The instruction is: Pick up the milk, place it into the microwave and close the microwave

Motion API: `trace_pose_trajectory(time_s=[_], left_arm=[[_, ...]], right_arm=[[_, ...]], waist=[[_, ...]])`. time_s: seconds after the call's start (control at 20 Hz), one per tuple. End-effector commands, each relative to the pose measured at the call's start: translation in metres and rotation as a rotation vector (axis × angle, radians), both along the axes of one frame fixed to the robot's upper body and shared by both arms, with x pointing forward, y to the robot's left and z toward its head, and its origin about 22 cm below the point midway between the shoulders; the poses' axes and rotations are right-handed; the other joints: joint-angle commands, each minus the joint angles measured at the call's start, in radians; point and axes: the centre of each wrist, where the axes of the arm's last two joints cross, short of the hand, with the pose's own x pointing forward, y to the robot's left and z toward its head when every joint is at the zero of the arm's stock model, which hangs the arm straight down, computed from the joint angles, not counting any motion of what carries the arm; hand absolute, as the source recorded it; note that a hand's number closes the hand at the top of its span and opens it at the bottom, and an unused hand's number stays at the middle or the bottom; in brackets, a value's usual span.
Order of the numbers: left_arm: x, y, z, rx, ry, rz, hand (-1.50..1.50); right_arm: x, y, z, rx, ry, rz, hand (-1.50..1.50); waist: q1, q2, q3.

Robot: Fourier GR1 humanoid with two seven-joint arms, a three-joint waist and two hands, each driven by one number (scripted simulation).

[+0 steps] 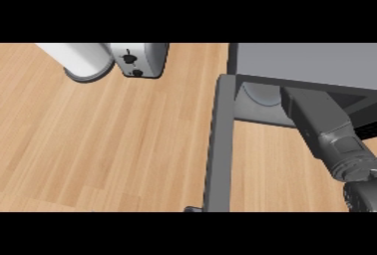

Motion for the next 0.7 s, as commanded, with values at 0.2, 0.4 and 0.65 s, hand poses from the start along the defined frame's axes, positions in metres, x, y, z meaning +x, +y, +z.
trace_pose_trajectory(time_s=[0.2, 0.4, 0.65], left_arm=[[-0.007, -0.012, -0.02, 0.0, 0.026, -0.014, -1.5], [-0.005, -0.03, -0.033, -0.044, 0.019, -0.105, -1.5], [-0.006, -0.038, -0.045, -0.026, 0.033, -0.202, -1.5]], right_arm=[[-0.002, -0.005, -0.003, -0.043, 0.034, 0.055, -1.5], [-0.002, -0.013, -0.003, -0.003, 0.048, 0.106, -1.5], [-0.012, -0.015, -0.023, 0.183, 0.064, 0.294, -1.5]], waist=[[-0.054, -0.05, -0.035], [-0.07, -0.052, -0.035], [-0.104, -0.065, -0.034]])
